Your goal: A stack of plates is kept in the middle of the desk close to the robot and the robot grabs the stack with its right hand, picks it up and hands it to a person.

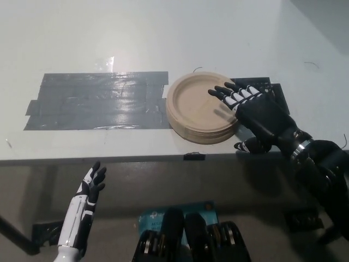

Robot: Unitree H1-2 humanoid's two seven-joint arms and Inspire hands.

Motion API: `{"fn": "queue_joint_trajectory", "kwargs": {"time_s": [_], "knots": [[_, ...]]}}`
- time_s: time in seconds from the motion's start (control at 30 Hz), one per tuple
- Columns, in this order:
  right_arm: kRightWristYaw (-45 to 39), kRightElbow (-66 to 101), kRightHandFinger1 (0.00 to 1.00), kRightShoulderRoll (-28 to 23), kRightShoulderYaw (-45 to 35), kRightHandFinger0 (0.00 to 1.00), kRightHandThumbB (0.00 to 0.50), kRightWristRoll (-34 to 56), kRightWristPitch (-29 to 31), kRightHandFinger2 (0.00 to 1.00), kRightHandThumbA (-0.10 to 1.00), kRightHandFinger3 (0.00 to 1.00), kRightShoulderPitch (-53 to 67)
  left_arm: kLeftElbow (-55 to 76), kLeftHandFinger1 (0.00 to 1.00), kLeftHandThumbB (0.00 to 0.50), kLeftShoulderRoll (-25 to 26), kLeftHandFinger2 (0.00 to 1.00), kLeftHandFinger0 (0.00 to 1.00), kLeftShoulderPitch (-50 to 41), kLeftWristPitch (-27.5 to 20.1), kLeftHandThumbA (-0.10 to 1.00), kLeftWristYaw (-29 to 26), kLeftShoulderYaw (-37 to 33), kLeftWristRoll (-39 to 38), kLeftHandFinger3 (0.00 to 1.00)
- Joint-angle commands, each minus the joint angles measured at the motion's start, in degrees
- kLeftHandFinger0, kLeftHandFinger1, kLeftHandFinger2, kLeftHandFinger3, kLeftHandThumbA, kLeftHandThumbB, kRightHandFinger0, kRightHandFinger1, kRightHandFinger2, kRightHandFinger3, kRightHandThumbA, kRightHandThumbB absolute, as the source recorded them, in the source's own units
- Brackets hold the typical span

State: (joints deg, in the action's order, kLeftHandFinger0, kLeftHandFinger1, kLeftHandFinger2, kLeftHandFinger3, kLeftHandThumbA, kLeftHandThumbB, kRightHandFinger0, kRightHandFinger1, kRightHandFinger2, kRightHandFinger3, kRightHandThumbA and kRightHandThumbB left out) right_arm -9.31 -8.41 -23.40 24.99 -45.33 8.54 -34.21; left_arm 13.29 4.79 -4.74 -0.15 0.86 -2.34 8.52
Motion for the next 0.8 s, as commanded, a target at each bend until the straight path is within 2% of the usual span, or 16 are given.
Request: {"fn": "queue_joint_trajectory", "kwargs": {"time_s": [0.0, 0.27, 0.77], "knots": [[-0.23, -0.49, 1.0, -0.29, -0.15, 1.0, 0.5, -1.14, 1.58, 1.0, 1.0, 1.0, -3.79, 1.33, 1.0, 0.0, 0.28, 1.0, 1.0, 0.86, -1.04, 1.0, 0.09, -0.1, 0.43, 1.0], [-0.1, -1.7, 1.0, 0.39, 0.59, 1.0, 0.499, -2.94, 0.89, 1.0, 1.0, 1.0, -3.88, 1.0, 1.0, 0.0, 0.44, 1.0, 1.0, 0.36, -1.93, 1.0, 0.34, -0.44, 0.56, 1.0], [-0.15, -1.08, 1.0, 0.77, -0.05, 1.0, 0.465, -3.99, 0.23, 1.0, 1.0, 1.0, -4.82, 0.44, 1.0, 0.0, -0.9, 1.0, 1.0, 0.9, -1.84, 1.0, -0.39, -0.92, 1.34, 1.0]]}}
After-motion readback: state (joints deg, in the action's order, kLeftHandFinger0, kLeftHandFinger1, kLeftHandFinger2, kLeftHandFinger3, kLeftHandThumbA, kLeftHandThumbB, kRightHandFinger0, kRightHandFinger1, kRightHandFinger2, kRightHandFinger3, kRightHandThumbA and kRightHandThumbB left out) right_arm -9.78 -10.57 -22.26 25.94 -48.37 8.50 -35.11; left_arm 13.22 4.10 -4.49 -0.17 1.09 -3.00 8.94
